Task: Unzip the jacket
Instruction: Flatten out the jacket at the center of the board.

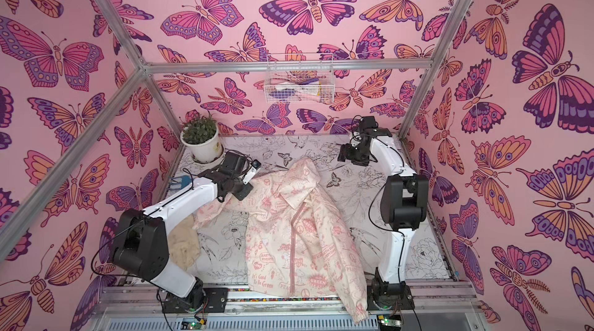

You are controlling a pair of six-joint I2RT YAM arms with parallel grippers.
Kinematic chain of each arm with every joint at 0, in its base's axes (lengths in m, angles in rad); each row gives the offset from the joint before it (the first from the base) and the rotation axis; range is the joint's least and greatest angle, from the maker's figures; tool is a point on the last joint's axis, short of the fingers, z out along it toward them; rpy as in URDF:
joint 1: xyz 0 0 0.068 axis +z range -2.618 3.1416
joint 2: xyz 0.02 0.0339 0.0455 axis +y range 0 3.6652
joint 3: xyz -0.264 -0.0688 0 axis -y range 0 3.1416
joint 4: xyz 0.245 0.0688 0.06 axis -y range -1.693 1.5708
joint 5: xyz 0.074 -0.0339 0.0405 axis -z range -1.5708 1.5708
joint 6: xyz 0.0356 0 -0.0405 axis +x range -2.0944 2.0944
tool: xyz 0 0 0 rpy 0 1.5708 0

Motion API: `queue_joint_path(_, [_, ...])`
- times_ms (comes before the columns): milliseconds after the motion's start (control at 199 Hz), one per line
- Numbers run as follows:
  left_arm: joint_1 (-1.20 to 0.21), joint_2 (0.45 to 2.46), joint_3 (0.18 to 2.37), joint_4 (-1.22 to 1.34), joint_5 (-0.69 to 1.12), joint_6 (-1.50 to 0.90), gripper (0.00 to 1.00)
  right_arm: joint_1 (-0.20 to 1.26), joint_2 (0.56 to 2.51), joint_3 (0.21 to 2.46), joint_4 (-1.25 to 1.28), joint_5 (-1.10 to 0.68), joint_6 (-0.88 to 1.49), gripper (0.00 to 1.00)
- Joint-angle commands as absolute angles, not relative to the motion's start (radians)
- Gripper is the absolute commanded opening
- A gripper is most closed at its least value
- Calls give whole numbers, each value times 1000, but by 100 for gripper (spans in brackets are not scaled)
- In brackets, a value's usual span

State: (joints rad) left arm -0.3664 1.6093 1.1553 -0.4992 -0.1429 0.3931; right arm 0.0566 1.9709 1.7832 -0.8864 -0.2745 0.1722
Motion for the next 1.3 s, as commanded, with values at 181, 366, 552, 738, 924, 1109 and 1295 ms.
queue_joint_path(181, [-327,1648,1200,-473,-262,261,0,111,1602,1450,-897,-349,110,77])
queue_joint_path(366, [-315,1612,1171,-387,-275,168,0,308,1488,1288,-976,-159,146,78])
queue_joint_path(552, [-308,1590,1144,-336,-252,116,0,404,1427,1135,-990,-114,225,75])
queue_joint_path(738, [-307,1592,1125,-324,-239,101,0,457,1375,1009,-952,-130,286,63])
queue_joint_path(924, [-307,1592,1109,-310,-221,104,0,508,1399,981,-910,-150,314,53])
queue_joint_path(1109, [-307,1585,1094,-303,-227,109,0,600,1453,1024,-908,-121,309,63])
queue_joint_path(1295, [-305,1586,1071,-288,-221,103,0,628,1552,1041,-902,-49,299,42])
